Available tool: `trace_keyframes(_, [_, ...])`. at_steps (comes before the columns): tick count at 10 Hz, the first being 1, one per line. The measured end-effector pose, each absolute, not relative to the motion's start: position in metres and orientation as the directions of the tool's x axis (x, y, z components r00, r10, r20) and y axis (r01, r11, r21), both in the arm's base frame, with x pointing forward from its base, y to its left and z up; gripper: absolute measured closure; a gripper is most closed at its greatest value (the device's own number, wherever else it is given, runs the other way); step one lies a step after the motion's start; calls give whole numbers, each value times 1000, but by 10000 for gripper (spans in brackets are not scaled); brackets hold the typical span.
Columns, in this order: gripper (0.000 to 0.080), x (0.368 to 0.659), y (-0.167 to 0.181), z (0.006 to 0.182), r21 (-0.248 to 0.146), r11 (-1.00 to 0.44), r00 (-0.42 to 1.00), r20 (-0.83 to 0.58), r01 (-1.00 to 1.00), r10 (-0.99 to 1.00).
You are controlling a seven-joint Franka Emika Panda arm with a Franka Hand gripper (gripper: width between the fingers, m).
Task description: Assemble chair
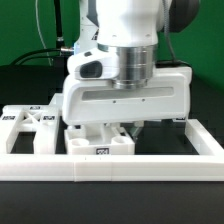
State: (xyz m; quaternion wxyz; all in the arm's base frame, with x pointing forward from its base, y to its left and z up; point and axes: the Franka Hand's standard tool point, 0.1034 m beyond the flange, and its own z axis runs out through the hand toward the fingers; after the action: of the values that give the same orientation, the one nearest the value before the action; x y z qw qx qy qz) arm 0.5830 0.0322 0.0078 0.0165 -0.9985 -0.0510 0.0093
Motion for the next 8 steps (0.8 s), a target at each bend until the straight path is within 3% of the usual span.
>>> trace_keyframes(4, [768,589,83,8,-45,-997,998,-10,67,67])
trace_keyframes(8, [768,604,112,9,-49,-995,997,12,82,81])
